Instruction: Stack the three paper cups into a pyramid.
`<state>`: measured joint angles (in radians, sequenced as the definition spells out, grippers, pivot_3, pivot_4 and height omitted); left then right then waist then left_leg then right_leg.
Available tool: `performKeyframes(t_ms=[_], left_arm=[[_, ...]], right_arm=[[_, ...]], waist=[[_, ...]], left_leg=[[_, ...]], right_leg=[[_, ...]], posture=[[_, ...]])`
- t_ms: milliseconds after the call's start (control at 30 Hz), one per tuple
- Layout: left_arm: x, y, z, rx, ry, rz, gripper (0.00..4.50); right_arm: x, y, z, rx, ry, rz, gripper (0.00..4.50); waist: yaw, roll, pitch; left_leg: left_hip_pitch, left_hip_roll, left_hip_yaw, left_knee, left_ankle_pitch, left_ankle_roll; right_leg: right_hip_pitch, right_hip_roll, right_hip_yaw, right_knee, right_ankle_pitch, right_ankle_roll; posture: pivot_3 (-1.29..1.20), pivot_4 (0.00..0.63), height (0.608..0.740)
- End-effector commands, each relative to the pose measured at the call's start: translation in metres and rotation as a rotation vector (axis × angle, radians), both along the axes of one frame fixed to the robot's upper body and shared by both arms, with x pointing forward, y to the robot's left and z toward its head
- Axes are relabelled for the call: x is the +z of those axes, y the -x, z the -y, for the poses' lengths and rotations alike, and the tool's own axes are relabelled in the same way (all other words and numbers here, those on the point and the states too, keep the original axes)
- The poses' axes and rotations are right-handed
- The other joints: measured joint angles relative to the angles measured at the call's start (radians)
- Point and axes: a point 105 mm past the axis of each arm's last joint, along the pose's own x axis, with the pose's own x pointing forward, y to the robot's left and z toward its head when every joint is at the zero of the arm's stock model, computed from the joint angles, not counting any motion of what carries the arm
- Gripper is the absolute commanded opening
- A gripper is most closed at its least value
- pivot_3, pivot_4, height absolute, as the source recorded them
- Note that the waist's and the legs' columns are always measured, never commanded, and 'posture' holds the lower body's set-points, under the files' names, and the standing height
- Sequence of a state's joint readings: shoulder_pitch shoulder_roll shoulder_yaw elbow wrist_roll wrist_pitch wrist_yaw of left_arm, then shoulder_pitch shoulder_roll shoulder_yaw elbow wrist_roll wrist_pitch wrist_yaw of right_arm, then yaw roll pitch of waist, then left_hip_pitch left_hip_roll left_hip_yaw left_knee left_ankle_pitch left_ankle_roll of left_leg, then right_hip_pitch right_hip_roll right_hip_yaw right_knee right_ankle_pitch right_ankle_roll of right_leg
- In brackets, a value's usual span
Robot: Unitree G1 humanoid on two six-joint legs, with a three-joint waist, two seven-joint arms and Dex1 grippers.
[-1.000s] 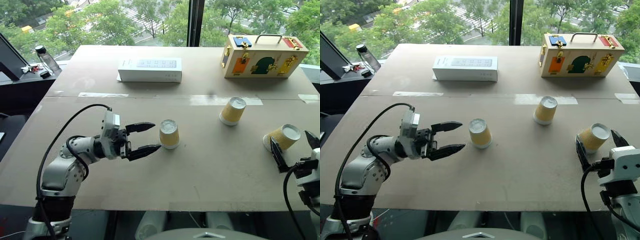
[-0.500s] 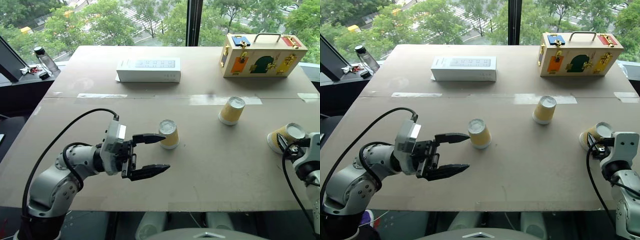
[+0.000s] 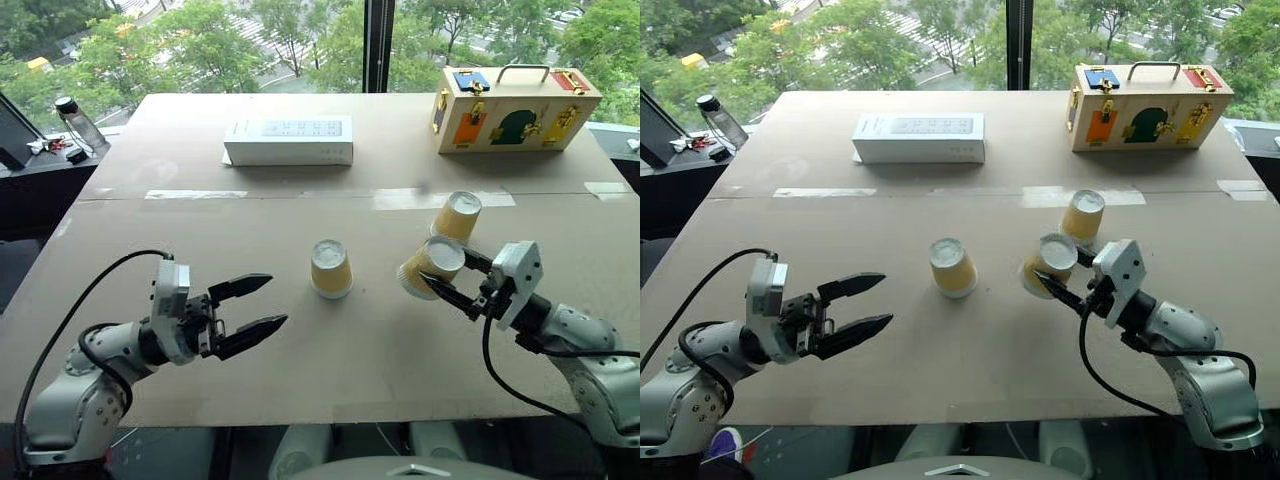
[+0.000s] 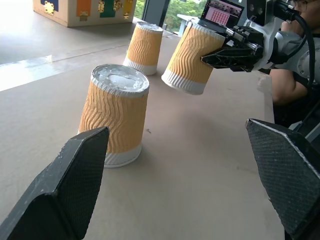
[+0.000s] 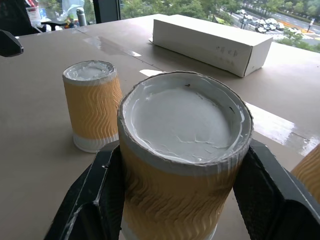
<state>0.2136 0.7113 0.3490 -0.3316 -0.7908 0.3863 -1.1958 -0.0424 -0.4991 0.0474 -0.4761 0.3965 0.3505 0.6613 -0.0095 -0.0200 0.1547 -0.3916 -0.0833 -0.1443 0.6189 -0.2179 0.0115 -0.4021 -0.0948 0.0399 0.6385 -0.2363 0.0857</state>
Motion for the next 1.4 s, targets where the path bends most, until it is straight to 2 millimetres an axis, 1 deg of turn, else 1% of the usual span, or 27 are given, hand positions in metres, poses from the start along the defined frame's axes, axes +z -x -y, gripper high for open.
performKeyframes(t_ms=[33,67,167,333,500,633,700,733,767,833,933,967,1067,1100,1133,1167,1200,1267,1400], left_arm=[[0.011,0.008,-0.005,-0.012,-0.008,0.031,4.5],[0.012,0.01,-0.006,-0.004,-0.013,0.033,4.5],[0.015,0.015,-0.007,0.013,-0.017,0.035,4.5],[0.015,0.023,-0.004,0.028,-0.018,0.023,4.5],[0.015,0.024,-0.004,0.035,-0.022,0.023,4.5],[0.017,0.024,-0.006,0.039,-0.026,0.028,4.5],[0.017,0.025,-0.006,0.036,-0.026,0.03,4.5],[0.018,0.025,-0.006,0.035,-0.025,0.03,4.5],[0.018,0.025,-0.005,0.034,-0.024,0.031,4.5],[0.019,0.025,-0.004,0.032,-0.023,0.032,4.5],[0.019,0.026,-0.002,0.017,-0.027,0.039,4.5],[0.02,0.027,-0.001,0.008,-0.028,0.044,4.5],[0.023,0.028,0.002,-0.003,-0.025,0.052,4.5],[0.024,0.028,0.002,-0.004,-0.022,0.056,4.5],[0.025,0.027,0.002,-0.005,-0.018,0.06,4.5],[0.026,0.027,0.003,-0.006,-0.015,0.064,4.5],[0.026,0.027,0.003,-0.007,-0.012,0.065,4.5],[0.027,0.027,0.004,-0.008,-0.01,0.069,4.5],[0.027,0.028,0.005,-0.009,-0.008,0.072,4.5]], right_arm=[[-0.009,-0.011,-0.018,0.063,0.066,0.015,2.26],[-0.012,-0.014,-0.021,0.078,0.091,0.021,2.26],[-0.018,-0.012,-0.029,0.133,0.114,0.005,2.26],[-0.017,-0.007,-0.04,0.186,0.096,0.004,2.26],[-0.022,-0.009,-0.051,0.206,0.109,0.01,2.26],[-0.03,-0.011,-0.053,0.223,0.134,0.006,2.26],[-0.03,-0.01,-0.051,0.234,0.136,0.017,3.25],[-0.027,-0.01,-0.049,0.235,0.136,0.03,3.42],[-0.023,-0.009,-0.046,0.231,0.137,0.051,3.92],[-0.014,-0.006,-0.039,0.226,0.141,0.078,4.44],[0.009,0.002,-0.027,0.231,0.088,0.089,4.44],[0.021,0.007,-0.021,0.235,0.063,0.097,4.44],[0.048,0.015,-0.01,0.239,0.005,0.112,4.44],[0.062,0.009,-0.003,0.199,-0.027,0.132,4.44],[0.073,-0.002,0.004,0.132,-0.041,0.153,4.44],[0.077,-0.02,0.013,0.027,-0.033,0.165,4.44],[0.08,-0.032,0.019,-0.045,-0.025,0.17,4.44],[0.07,-0.06,0.032,-0.178,0.031,0.16,4.44],[0.045,-0.098,0.052,-0.334,0.091,0.094,4.44]], waist=[[0.002,0.0,0.0],[0.003,0.0,0.0],[0.001,0.0,0.0],[-0.003,0.0,0.0],[-0.004,0.0,0.0],[-0.004,0.0,0.0],[-0.004,0.0,0.0],[-0.004,0.0,0.0],[-0.004,0.0,0.0],[-0.002,0.001,0.0],[-0.002,0.001,0.001],[-0.002,0.001,0.001],[-0.001,0.0,0.001],[-0.002,0.0,0.001],[-0.003,0.0,0.001],[-0.006,0.0,0.001],[-0.009,0.0,0.001],[-0.005,0.0,0.0],[0.001,0.0,0.0]], left_leg=[[-0.001,-0.001,-0.001,0.0,0.0,0.0],[-0.001,-0.001,-0.001,0.0,0.0,0.0],[-0.003,-0.001,-0.001,-0.001,0.0,0.0],[-0.003,-0.001,-0.001,-0.001,0.0,0.0],[-0.002,0.0,-0.001,-0.001,0.0,0.0],[-0.002,0.0,-0.001,-0.001,0.0,0.0],[-0.002,0.0,0.0,-0.001,0.0,0.0],[-0.002,0.0,0.0,-0.001,0.0,0.0],[-0.002,0.0,0.0,-0.001,0.0,0.0],[-0.002,0.0,0.0,-0.001,0.0,0.0],[-0.002,0.0,0.0,-0.001,0.0,0.0],[-0.003,0.0,-0.001,-0.001,0.0,0.0],[-0.003,0.0,-0.001,-0.001,0.0,0.0],[-0.003,0.0,-0.001,-0.001,0.0,0.0],[-0.003,0.0,-0.001,-0.001,0.0,0.0],[-0.003,0.001,0.0,-0.001,0.0,0.0],[-0.003,0.001,0.0,-0.001,0.0,0.0],[-0.002,0.001,0.001,-0.001,0.0,0.0],[-0.003,0.0,0.001,-0.001,0.0,0.0]], right_leg=[[0.0,0.0,0.0,0.0,0.0,0.0],[0.0,0.0,0.0,-0.001,0.0,0.0],[-0.002,-0.001,0.0,-0.002,0.002,0.003],[-0.003,-0.001,0.0,-0.002,0.002,0.004],[-0.002,0.0,0.0,-0.001,0.001,0.0],[-0.002,0.001,0.0,-0.001,0.001,0.0],[-0.002,0.001,0.0,-0.001,0.003,0.002],[-0.002,0.001,0.0,-0.001,0.003,0.002],[-0.002,0.001,0.0,-0.001,0.003,0.002],[-0.002,0.0,0.0,-0.001,0.003,0.002],[-0.002,0.0,0.0,-0.001,0.003,0.003],[-0.002,0.0,0.0,-0.002,0.003,0.003],[-0.002,0.0,0.0,-0.002,0.002,0.002],[-0.002,0.0,0.0,-0.002,0.002,0.002],[-0.002,0.0,0.0,-0.002,0.002,0.002],[-0.003,0.0,0.0,-0.002,0.001,0.0],[-0.003,0.0,0.001,-0.002,0.001,-0.001],[-0.002,0.0,0.001,-0.002,0.001,-0.002],[-0.002,0.0,-0.001,-0.002,0.002,-0.002]], posture=[[0.0,0.15,0.74],[0.0,0.15,0.74],[0.0,0.15,0.74],[0.0,0.15,0.74],[0.0,0.15,0.74],[0.0,0.15,0.74],[0.0,0.15,0.74],[0.0,0.15,0.74],[0.0,0.15,0.74],[0.0,0.15,0.74],[0.0,0.15,0.74],[0.0,0.15,0.74],[0.0,0.15,0.74],[0.0,0.15,0.74],[0.0,0.15,0.74],[0.0,0.15,0.74],[0.0,0.15,0.74],[0.0,0.15,0.74],[0.0,0.15,0.74]])
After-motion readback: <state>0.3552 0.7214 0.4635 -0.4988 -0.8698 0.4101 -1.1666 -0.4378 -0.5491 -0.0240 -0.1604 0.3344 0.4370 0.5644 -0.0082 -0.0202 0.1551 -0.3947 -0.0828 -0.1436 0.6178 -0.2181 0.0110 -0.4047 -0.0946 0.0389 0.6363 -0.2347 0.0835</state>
